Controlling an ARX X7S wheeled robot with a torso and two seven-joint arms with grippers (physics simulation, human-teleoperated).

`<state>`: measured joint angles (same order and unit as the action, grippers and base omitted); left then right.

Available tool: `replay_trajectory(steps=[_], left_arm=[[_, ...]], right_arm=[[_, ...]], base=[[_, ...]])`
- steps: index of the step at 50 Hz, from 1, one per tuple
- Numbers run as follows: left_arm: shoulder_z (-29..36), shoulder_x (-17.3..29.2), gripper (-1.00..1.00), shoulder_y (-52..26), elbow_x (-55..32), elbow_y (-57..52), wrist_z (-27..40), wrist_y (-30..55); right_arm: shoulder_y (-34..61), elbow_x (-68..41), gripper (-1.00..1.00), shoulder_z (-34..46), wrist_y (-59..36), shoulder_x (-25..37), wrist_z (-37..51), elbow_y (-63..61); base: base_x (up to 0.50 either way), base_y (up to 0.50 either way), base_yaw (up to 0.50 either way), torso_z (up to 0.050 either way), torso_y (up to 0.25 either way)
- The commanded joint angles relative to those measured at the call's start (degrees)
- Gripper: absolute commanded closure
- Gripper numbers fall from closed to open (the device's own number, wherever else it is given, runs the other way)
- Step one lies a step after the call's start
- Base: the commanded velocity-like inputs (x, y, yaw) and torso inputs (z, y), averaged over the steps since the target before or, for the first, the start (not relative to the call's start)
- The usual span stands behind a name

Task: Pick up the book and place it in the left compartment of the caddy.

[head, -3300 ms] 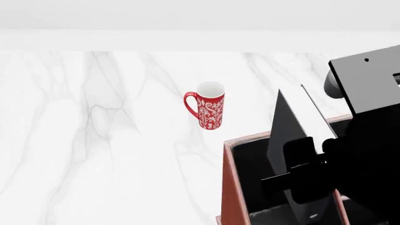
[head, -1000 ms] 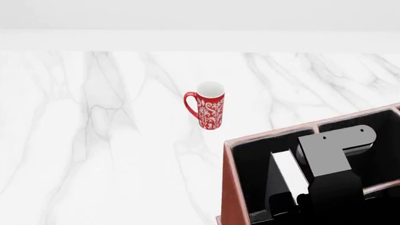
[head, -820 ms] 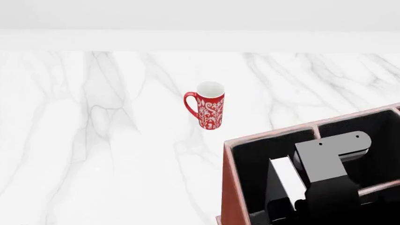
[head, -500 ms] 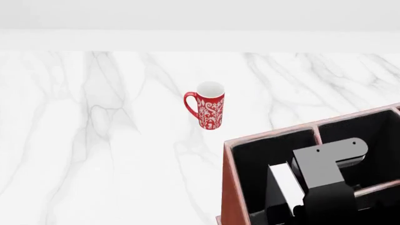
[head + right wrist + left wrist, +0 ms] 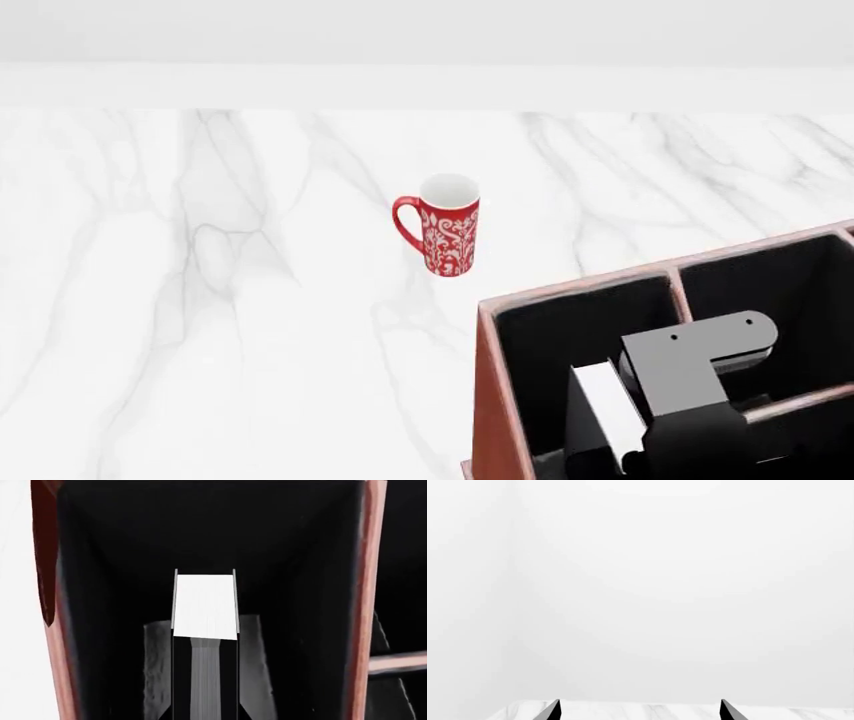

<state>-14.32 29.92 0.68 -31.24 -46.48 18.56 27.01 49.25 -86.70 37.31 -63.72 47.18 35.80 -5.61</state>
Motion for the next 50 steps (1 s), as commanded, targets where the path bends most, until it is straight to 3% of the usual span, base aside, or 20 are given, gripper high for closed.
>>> replay_trajectory(steps=[1, 50], left_arm=[[0.1, 0.1, -1.0, 0.0, 0.0, 0.0, 0.1, -0.2], [0.3, 0.7, -1.0, 0.2, -0.4, -0.1, 0.7, -0.6]], right_arm=[[0.2, 3.2, 1.0, -0.6, 0.8, -0.3, -1.7, 0.5], [-0.6, 6.0, 1.0, 1.3, 2.1, -0.8, -2.8, 2.1]], base=[[0.0, 0.0, 0.0, 0.0, 0.0], [0.0, 0.0, 0.0, 0.0, 0.001]])
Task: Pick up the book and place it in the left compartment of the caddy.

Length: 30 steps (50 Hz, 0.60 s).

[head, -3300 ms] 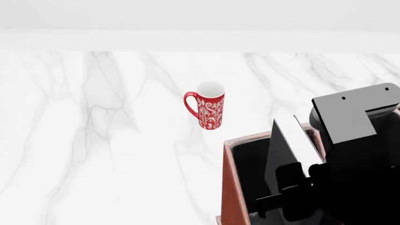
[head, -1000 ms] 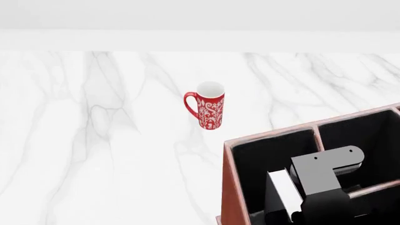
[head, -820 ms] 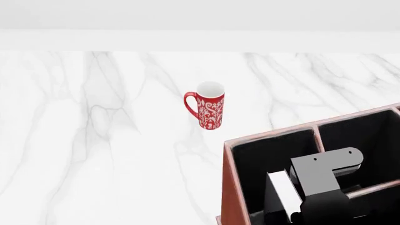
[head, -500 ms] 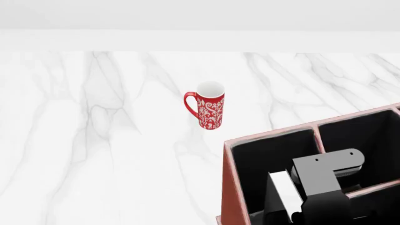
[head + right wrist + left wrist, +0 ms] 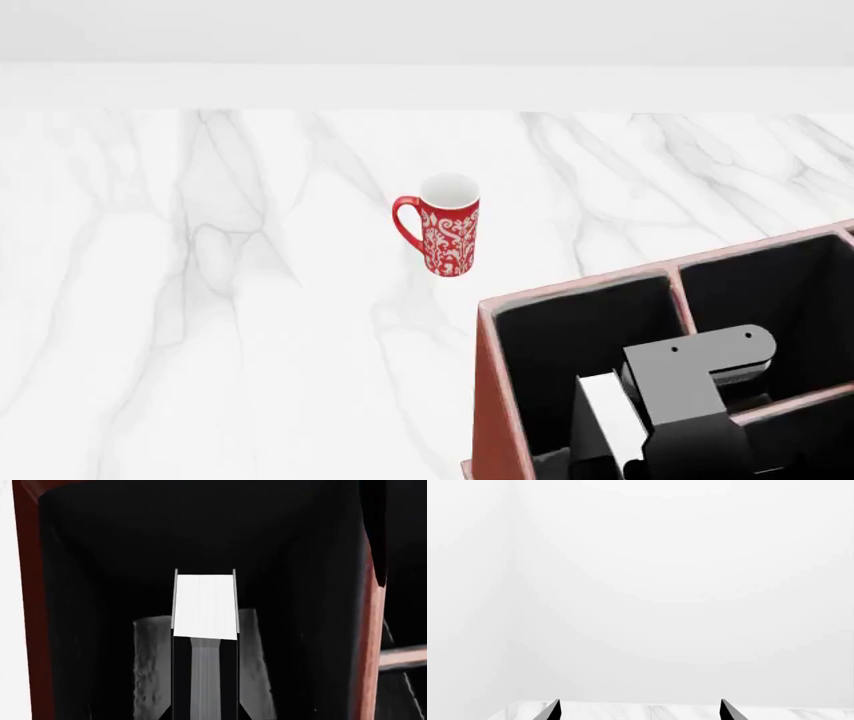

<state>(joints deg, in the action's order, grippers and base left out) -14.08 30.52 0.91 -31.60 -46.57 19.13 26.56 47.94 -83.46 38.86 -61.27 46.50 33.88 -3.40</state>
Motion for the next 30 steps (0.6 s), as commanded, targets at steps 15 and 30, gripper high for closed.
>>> replay_trajectory(steps=[15, 30], left_arm=[[0.2, 0.2, -1.0, 0.1, -0.1, 0.1, 0.2, -0.4], [-0.2, 0.4, -1.0, 0.2, -0.6, -0.1, 0.4, -0.5]], right_arm=[[0.5, 3.3, 1.0, 0.0, 0.2, -0.2, -1.5, 0.3], [1.1, 5.0, -1.0, 1.1, 0.3, -0.5, -2.3, 0.5]], base=[[0.0, 0.0, 0.0, 0.001, 0.001], [0.0, 0.0, 0.0, 0.0, 0.001]])
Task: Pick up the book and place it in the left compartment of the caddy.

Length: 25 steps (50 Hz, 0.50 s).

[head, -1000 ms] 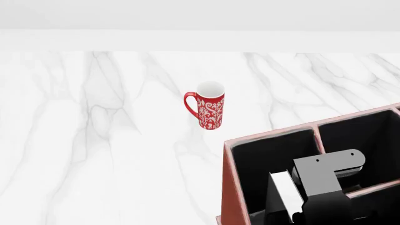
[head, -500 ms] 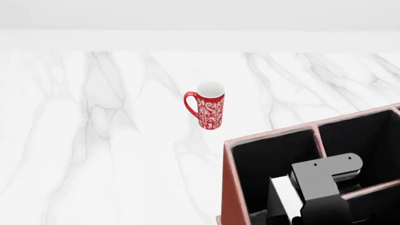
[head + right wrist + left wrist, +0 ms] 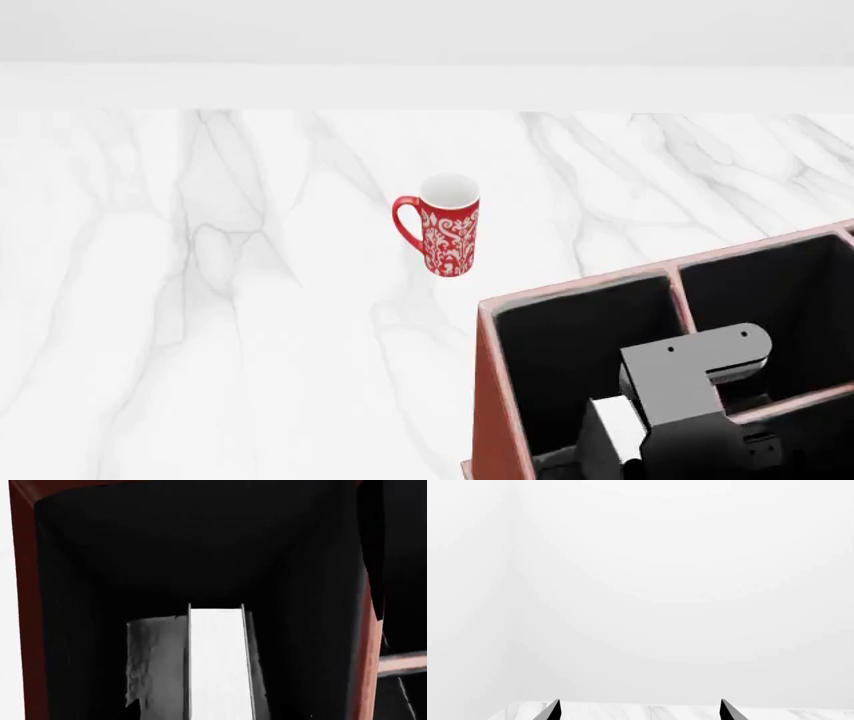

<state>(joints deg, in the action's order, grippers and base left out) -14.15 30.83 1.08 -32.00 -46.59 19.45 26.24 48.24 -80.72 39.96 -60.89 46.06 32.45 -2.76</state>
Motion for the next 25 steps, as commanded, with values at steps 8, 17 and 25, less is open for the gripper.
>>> replay_trajectory(steps=[8, 17, 25], left_arm=[[-0.2, 0.1, -1.0, 0.2, -0.3, -0.2, 0.2, -0.2], [-0.2, 0.3, -1.0, 0.2, -0.4, -0.2, 0.4, -0.2], [-0.1, 0.3, -1.0, 0.2, -0.5, 0.0, 0.4, -0.3]], right_arm=[[0.8, 2.0, -1.0, 0.0, -0.2, 0.1, -0.7, -0.4], [0.7, 2.1, -1.0, 0.0, 0.1, 0.2, -0.8, -0.5], [0.6, 0.7, -1.0, -0.9, 0.3, 0.9, 0.2, -2.1]], base=[[0.0, 0.0, 0.0, 0.0, 0.0], [0.0, 0.0, 0.0, 0.0, 0.0], [0.0, 0.0, 0.0, 0.0, 0.0]])
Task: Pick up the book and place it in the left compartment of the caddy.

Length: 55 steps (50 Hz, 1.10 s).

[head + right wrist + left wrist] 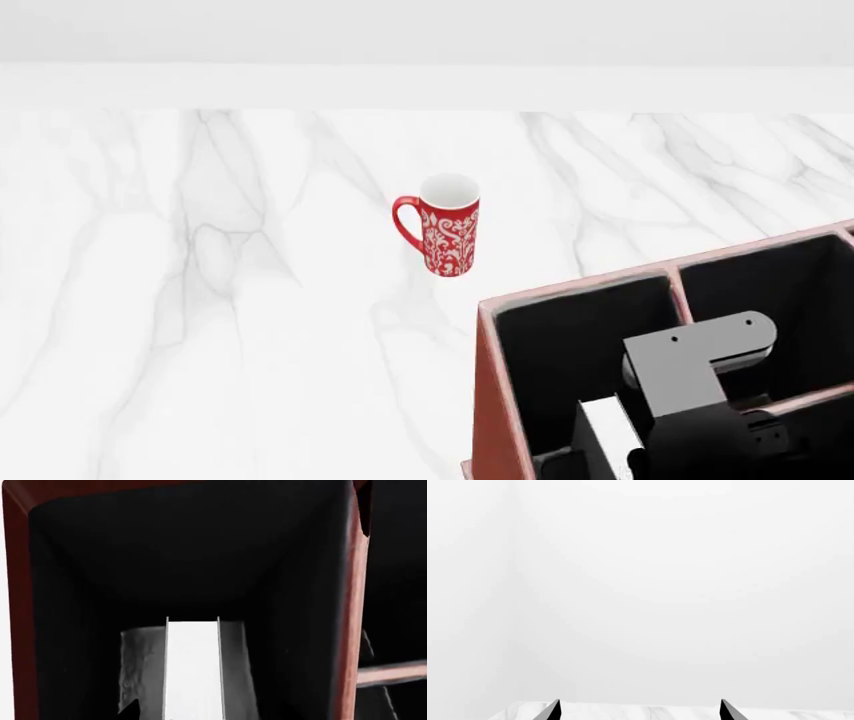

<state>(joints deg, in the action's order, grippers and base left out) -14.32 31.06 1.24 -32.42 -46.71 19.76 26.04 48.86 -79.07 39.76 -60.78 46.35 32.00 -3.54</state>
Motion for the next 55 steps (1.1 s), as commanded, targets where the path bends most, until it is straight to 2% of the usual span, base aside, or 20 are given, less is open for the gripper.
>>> replay_trajectory(steps=[1, 50, 55], left_arm=[[0.0, 0.1, -1.0, 0.1, -0.1, 0.0, 0.1, -0.1], [-0.8, 0.7, -1.0, 0.8, -1.1, -0.7, 0.9, -0.5], [-1.1, 0.7, -1.0, 1.0, -1.3, -0.9, 1.0, -0.6]], right_arm=[[0.1, -1.3, -1.0, -0.9, 0.1, 0.7, 0.9, -1.6], [3.9, -12.1, -1.0, -9.2, 2.3, 5.7, 10.4, -14.5], [2.9, -12.9, -1.0, -11.3, 5.0, 6.2, 12.3, -17.4]], base=[[0.0, 0.0, 0.0, 0.0, 0.0], [0.0, 0.0, 0.0, 0.0, 0.0], [0.0, 0.0, 0.0, 0.0, 0.0]])
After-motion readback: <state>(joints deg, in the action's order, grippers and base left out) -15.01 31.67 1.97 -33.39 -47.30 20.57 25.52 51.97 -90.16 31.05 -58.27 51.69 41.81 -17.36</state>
